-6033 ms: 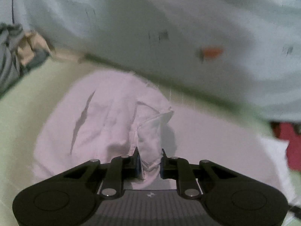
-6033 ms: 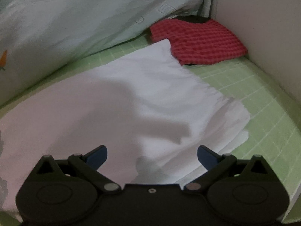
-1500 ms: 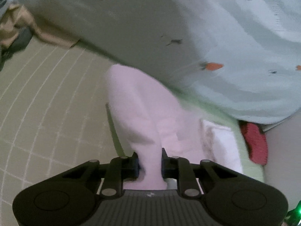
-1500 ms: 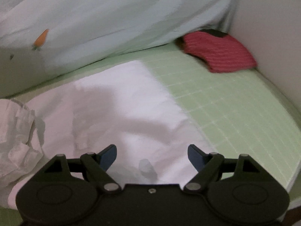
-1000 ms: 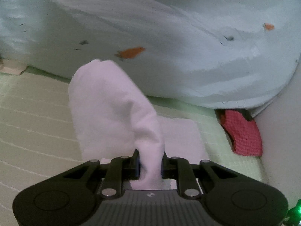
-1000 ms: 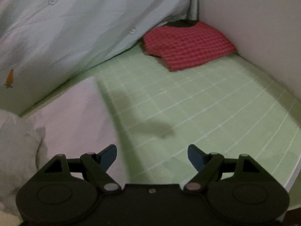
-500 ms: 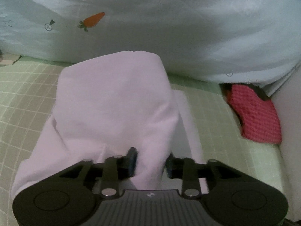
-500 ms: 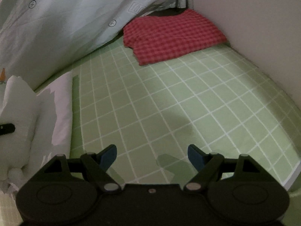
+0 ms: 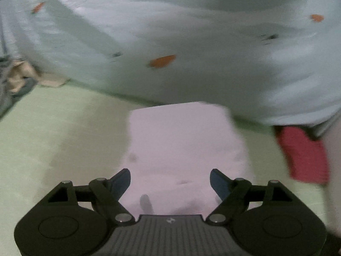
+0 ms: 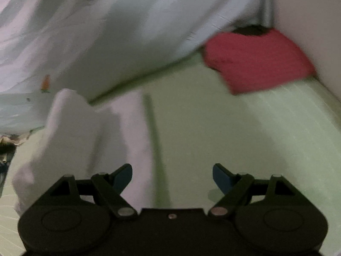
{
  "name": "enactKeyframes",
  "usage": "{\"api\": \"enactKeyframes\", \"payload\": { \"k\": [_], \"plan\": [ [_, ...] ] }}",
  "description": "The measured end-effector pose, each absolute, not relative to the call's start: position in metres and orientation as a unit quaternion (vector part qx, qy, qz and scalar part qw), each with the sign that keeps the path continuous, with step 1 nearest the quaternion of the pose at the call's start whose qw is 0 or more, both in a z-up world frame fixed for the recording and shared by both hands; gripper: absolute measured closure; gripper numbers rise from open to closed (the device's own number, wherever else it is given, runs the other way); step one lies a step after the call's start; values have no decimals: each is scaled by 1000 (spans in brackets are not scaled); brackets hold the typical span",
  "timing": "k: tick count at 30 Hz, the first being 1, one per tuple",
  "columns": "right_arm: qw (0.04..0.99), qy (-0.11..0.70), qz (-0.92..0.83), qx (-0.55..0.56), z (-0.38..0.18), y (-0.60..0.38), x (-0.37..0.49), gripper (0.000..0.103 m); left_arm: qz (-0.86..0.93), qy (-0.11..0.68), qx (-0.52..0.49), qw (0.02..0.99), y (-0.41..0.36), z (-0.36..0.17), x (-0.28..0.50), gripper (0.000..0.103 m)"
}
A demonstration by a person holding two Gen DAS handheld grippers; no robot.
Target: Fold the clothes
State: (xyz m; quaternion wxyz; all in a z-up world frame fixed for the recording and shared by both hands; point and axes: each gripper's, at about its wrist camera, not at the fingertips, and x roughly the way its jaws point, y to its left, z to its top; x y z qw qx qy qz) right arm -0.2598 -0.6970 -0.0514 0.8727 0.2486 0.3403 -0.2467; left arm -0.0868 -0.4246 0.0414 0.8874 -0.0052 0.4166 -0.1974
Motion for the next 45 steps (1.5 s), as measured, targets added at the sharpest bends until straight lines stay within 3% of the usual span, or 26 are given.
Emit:
{"api": "enactKeyframes", "payload": {
  "k": [10, 19, 20, 22, 24, 27, 32, 35, 38, 42, 45],
  "plan": [
    [904, 312, -174, 236, -24, -645, -160, 19, -154, 483, -14, 862, -389, -4, -32, 21],
    [883, 368, -99, 274, -56, -631, -93, 20, -167, 530, -12, 831, -395, -41, -14, 21],
    [879, 372, -90, 284, -62, -632, -89, 23, -166, 532, -11, 830, -395, -43, -14, 21],
    [868, 348, -57, 349, -69, -649, -99, 43, -163, 532, -10, 831, -395, -44, -14, 21],
    [852, 323, -24, 412, -77, -667, -109, 87, -163, 534, -18, 830, -394, -44, -11, 21],
    [817, 280, 25, 502, -88, -693, -124, 94, -171, 535, -46, 826, -388, -38, -5, 21],
    [736, 202, 107, 637, -107, -736, -149, 95, -197, 513, -83, 831, -385, -20, -3, 20],
    [737, 227, 44, 635, -122, -769, -169, 91, -212, 510, -80, 830, -395, -20, -2, 18],
    [785, 311, -97, 527, -120, -784, -182, 60, -225, 521, -55, 821, -412, -29, -1, 18],
    [815, 312, -142, 468, -106, -778, -197, 18, -251, 527, -42, 811, -429, -40, -1, 14],
    [824, 342, -154, 424, -108, -767, -191, 18, -265, 535, -29, 801, -441, -50, 0, 14]
  ]
}}
